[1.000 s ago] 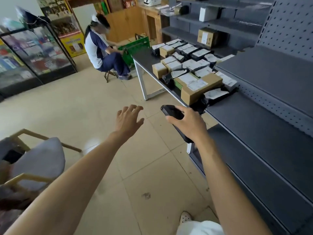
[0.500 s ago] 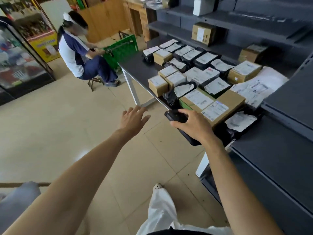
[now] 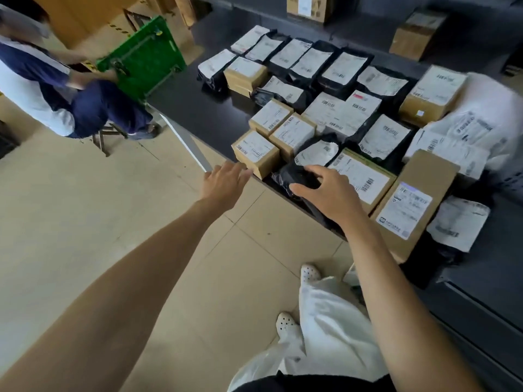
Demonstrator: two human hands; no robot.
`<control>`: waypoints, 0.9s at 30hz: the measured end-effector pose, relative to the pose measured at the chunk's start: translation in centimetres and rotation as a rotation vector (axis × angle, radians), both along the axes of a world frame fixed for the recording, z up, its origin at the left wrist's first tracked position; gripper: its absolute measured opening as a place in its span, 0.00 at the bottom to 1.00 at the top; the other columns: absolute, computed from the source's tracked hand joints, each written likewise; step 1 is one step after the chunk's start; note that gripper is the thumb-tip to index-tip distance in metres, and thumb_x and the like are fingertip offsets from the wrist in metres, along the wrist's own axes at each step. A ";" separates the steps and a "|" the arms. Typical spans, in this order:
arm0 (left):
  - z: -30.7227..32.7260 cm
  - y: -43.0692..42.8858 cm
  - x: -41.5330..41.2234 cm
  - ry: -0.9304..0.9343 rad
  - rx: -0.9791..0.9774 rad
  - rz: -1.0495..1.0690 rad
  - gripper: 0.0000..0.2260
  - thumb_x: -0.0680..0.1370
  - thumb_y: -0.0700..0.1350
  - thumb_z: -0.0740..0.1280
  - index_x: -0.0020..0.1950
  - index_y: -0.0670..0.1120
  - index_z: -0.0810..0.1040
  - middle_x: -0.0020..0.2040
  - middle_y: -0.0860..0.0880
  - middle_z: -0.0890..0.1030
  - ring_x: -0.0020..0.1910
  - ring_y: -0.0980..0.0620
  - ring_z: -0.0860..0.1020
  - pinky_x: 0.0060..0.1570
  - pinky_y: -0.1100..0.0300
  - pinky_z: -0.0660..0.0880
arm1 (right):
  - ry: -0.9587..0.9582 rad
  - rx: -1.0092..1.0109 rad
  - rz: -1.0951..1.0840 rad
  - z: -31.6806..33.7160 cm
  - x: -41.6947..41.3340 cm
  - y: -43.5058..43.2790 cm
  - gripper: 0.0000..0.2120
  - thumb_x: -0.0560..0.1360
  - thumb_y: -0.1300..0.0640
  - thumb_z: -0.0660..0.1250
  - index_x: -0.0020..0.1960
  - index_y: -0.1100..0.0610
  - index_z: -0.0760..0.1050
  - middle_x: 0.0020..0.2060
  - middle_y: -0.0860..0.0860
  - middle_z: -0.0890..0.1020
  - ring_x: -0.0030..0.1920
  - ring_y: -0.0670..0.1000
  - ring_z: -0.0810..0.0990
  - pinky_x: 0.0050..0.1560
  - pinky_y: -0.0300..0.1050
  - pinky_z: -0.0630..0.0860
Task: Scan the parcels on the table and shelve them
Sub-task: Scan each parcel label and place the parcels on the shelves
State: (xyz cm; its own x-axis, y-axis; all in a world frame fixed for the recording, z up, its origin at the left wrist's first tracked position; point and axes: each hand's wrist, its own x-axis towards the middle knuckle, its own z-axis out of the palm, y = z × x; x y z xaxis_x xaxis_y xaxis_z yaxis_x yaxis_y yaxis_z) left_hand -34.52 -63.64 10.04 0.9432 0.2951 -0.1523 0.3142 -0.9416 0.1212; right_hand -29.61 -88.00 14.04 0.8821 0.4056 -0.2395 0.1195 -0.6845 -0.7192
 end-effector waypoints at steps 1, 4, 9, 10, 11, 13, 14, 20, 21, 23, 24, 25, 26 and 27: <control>-0.6 0.7 1.3 0.006 -0.006 -0.013 0.22 0.84 0.59 0.45 0.69 0.52 0.71 0.68 0.47 0.74 0.65 0.44 0.73 0.64 0.45 0.67 | 0.017 -0.001 -0.006 -0.5 1.5 0.8 0.30 0.74 0.40 0.69 0.73 0.49 0.71 0.66 0.49 0.78 0.66 0.52 0.75 0.61 0.51 0.73; -2.2 2.9 5.0 0.041 0.020 -0.063 0.20 0.85 0.56 0.47 0.72 0.51 0.69 0.69 0.47 0.73 0.66 0.43 0.72 0.65 0.43 0.67 | 0.041 -0.018 -0.025 -1.8 6.1 3.1 0.31 0.75 0.40 0.69 0.74 0.50 0.70 0.68 0.50 0.76 0.68 0.54 0.73 0.60 0.51 0.71; -4.5 6.9 11.6 0.187 0.013 -0.119 0.25 0.82 0.54 0.63 0.77 0.53 0.61 0.75 0.47 0.65 0.72 0.41 0.66 0.68 0.42 0.65 | 0.084 0.018 -0.084 -2.0 14.2 6.6 0.30 0.74 0.38 0.69 0.72 0.49 0.71 0.64 0.49 0.78 0.64 0.53 0.76 0.56 0.48 0.73; -4.7 7.6 12.9 0.209 -0.014 -0.130 0.30 0.79 0.54 0.68 0.78 0.54 0.59 0.75 0.47 0.64 0.73 0.41 0.64 0.69 0.42 0.64 | 0.085 0.031 -0.093 -2.0 15.6 7.2 0.30 0.73 0.38 0.69 0.71 0.48 0.72 0.61 0.48 0.80 0.61 0.52 0.78 0.57 0.50 0.76; -5.1 8.2 14.0 0.221 -0.033 -0.144 0.36 0.76 0.54 0.71 0.78 0.54 0.57 0.76 0.48 0.63 0.74 0.41 0.62 0.70 0.41 0.63 | 0.086 0.038 -0.103 -2.1 16.7 7.7 0.29 0.72 0.37 0.68 0.70 0.47 0.73 0.58 0.47 0.81 0.59 0.52 0.79 0.57 0.53 0.77; -5.8 9.1 15.7 0.249 -0.026 -0.206 0.44 0.72 0.54 0.76 0.80 0.54 0.53 0.77 0.48 0.59 0.75 0.40 0.59 0.71 0.39 0.61 | 0.096 0.039 -0.125 -2.4 18.3 8.5 0.28 0.72 0.37 0.68 0.69 0.46 0.74 0.54 0.46 0.82 0.56 0.51 0.80 0.57 0.54 0.78; -6.1 9.4 16.3 0.270 -0.015 -0.234 0.46 0.70 0.55 0.77 0.80 0.54 0.52 0.78 0.48 0.57 0.75 0.40 0.58 0.71 0.38 0.60 | 0.110 0.040 -0.134 -2.6 18.6 8.7 0.29 0.72 0.37 0.68 0.70 0.46 0.73 0.55 0.46 0.82 0.56 0.50 0.80 0.57 0.54 0.79; -8.1 11.6 19.2 0.417 0.027 -0.374 0.57 0.61 0.53 0.83 0.79 0.59 0.49 0.78 0.51 0.53 0.75 0.41 0.56 0.68 0.35 0.66 | 0.199 -0.057 -0.192 -4.1 19.1 9.9 0.31 0.74 0.37 0.70 0.73 0.46 0.71 0.65 0.48 0.78 0.63 0.52 0.78 0.56 0.47 0.74; -8.2 11.9 19.5 0.428 0.032 -0.395 0.56 0.62 0.50 0.84 0.78 0.59 0.49 0.77 0.51 0.53 0.75 0.41 0.58 0.65 0.36 0.69 | 0.200 -0.052 -0.211 -4.1 19.1 10.3 0.31 0.74 0.38 0.70 0.73 0.46 0.71 0.64 0.48 0.79 0.62 0.52 0.78 0.56 0.47 0.74; -8.1 12.4 20.0 0.448 0.037 -0.427 0.54 0.64 0.46 0.82 0.78 0.58 0.49 0.75 0.49 0.55 0.71 0.42 0.63 0.58 0.40 0.75 | 0.199 -0.025 -0.257 -3.9 18.6 11.3 0.30 0.74 0.39 0.70 0.72 0.46 0.71 0.61 0.47 0.80 0.60 0.52 0.79 0.55 0.47 0.75; -8.2 12.7 20.2 0.443 0.047 -0.444 0.52 0.66 0.47 0.82 0.78 0.57 0.49 0.73 0.49 0.57 0.69 0.43 0.66 0.55 0.43 0.77 | 0.201 -0.006 -0.286 -3.8 18.3 11.8 0.29 0.74 0.39 0.71 0.72 0.46 0.72 0.58 0.47 0.81 0.58 0.51 0.80 0.53 0.46 0.75; -8.2 13.0 20.3 0.424 0.059 -0.463 0.51 0.67 0.48 0.81 0.78 0.56 0.50 0.71 0.48 0.59 0.67 0.44 0.68 0.52 0.46 0.78 | 0.205 0.012 -0.316 -3.6 17.9 12.3 0.28 0.74 0.40 0.71 0.71 0.45 0.72 0.55 0.46 0.81 0.55 0.50 0.81 0.51 0.46 0.75; -8.2 13.4 20.3 0.400 0.065 -0.484 0.49 0.67 0.50 0.80 0.78 0.56 0.50 0.70 0.48 0.61 0.65 0.45 0.69 0.50 0.48 0.77 | 0.203 0.027 -0.343 -3.4 17.3 12.9 0.27 0.74 0.40 0.71 0.70 0.44 0.72 0.54 0.45 0.82 0.53 0.49 0.82 0.49 0.45 0.75; -8.3 13.8 20.2 0.383 0.067 -0.511 0.48 0.68 0.51 0.79 0.78 0.55 0.51 0.69 0.48 0.62 0.65 0.45 0.70 0.50 0.48 0.77 | 0.193 0.036 -0.368 -3.2 16.6 13.5 0.27 0.74 0.40 0.71 0.70 0.44 0.73 0.54 0.45 0.82 0.52 0.49 0.82 0.49 0.46 0.76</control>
State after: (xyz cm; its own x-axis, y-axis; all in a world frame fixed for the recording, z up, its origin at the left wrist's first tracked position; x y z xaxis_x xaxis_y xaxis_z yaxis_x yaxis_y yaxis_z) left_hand -14.30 -49.84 1.75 0.8498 -0.1568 -0.5032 -0.1668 -0.9857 0.0254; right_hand -13.02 -74.54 10.82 0.9101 0.0825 -0.4060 -0.2679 -0.6303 -0.7287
